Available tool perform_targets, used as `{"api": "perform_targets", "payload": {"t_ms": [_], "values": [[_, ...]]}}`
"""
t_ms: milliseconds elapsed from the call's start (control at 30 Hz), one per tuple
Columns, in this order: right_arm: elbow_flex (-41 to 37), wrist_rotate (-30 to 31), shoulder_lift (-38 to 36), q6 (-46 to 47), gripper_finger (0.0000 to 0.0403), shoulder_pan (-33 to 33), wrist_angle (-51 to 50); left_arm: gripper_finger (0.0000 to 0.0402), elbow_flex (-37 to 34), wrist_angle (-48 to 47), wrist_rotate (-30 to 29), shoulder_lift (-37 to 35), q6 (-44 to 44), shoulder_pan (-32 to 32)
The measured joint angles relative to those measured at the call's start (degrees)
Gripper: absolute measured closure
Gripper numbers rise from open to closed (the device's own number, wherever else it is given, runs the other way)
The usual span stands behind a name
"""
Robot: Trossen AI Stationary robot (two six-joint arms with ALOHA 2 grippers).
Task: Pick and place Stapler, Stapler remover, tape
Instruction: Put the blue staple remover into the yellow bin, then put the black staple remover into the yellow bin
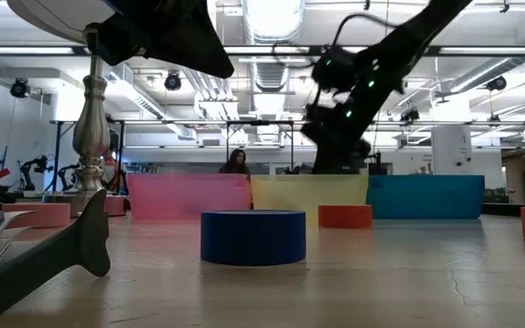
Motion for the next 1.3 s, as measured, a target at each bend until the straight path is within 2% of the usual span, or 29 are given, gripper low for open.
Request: {"api": "perform_targets", "payload": {"t_ms": [400, 600, 800, 1000, 1300], "values": [[19.12, 1.23, 17.21, 0.47, 0.0358, -1.36, -20.38, 0.0374, 0.00, 0.00, -0.02, 0.00, -0.02, 0.00], [24.02, 1.92, 22.07, 0.26, 0.0334, -1.41, -24.49, 0.0374, 0.00, 0.00, -0.04, 0.00, 0.00, 0.00], [24.16, 2.30, 22.17, -1.17, 0.0303, -1.31, -24.70, 0.0374, 0.00, -0.02, -0.04, 0.00, 0.00, 0.00], [23.86, 2.08, 18.91, 0.29, 0.0276, -0.31, -25.09, 0.0374, -0.68, 0.00, -0.04, 0.00, -0.14, 0.00], [23.55, 3.20, 12.91, 0.63, 0.0261, 4.56, -25.12, 0.0374, -2.80, 2.35, 3.79, 0.00, -2.87, -0.14]]}}
